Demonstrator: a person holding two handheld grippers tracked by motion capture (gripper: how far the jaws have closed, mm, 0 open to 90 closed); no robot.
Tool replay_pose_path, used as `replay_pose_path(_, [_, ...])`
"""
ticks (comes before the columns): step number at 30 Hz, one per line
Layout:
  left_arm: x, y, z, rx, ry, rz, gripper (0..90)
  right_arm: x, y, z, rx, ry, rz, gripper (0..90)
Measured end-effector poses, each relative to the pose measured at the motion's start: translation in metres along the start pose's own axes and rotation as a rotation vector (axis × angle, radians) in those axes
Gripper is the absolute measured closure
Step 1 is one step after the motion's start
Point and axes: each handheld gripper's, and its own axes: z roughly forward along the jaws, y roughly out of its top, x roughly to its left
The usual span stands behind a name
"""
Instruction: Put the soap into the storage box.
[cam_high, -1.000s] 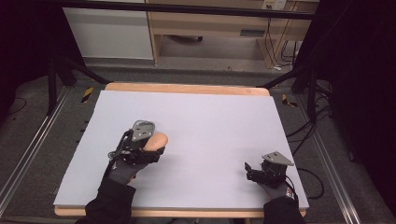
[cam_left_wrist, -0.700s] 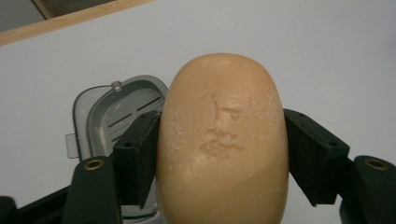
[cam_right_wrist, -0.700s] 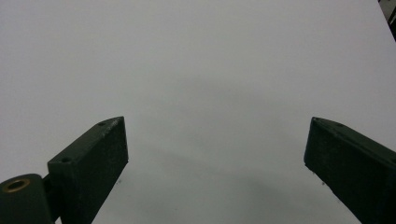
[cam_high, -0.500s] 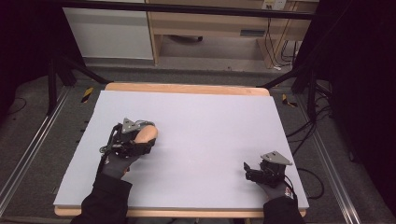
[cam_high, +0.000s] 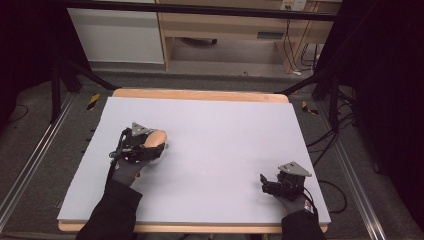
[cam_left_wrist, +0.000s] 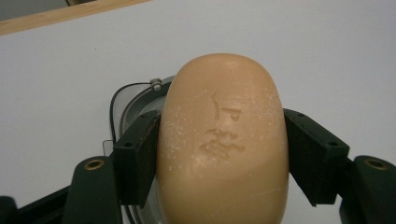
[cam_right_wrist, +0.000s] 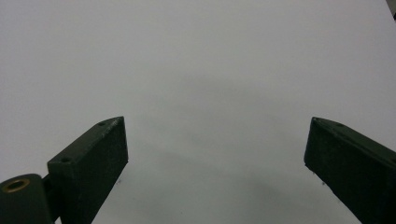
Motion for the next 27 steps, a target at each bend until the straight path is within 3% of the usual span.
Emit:
replay_pose_path(8, [0.007,-0.004,0.007,0.01,0.014,-0.023,31.6,0.0,0.0,0.0,0.001,0.0,-0.001,6.4])
replay_pose_path(27, [0.01,-0.011,0.019,0.041,0.035,-0.033,31.7,0.001,-0.001,0.001,0.005,0.003,-0.002,6.4])
